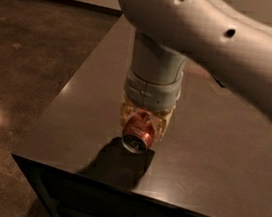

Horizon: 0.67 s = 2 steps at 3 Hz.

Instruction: Pick coke can

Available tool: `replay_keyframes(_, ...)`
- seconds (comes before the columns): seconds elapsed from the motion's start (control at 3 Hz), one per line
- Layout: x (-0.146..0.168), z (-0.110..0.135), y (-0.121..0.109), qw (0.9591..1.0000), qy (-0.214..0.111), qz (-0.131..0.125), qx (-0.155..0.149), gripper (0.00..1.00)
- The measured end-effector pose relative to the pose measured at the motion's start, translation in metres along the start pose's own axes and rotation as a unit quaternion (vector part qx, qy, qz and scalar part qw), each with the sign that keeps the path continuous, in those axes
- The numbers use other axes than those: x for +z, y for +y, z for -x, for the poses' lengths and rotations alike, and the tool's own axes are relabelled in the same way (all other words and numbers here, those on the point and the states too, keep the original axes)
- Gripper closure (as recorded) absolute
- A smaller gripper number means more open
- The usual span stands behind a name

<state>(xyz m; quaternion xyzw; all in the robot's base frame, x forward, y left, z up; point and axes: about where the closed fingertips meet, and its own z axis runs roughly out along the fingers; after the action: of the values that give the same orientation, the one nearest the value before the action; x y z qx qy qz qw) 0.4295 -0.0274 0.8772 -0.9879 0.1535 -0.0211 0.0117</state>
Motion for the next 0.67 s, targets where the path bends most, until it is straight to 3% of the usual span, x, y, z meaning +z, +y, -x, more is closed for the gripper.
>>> replay_keyframes(0.33,-0.031,-0.025,-0.011,0.9974,-0.028,-0.034,0.058,1.0)
replay_keyframes(0.67,-0.061,-0.054,-0.026,0.9904,-0.041,-0.083,0.103,1.0)
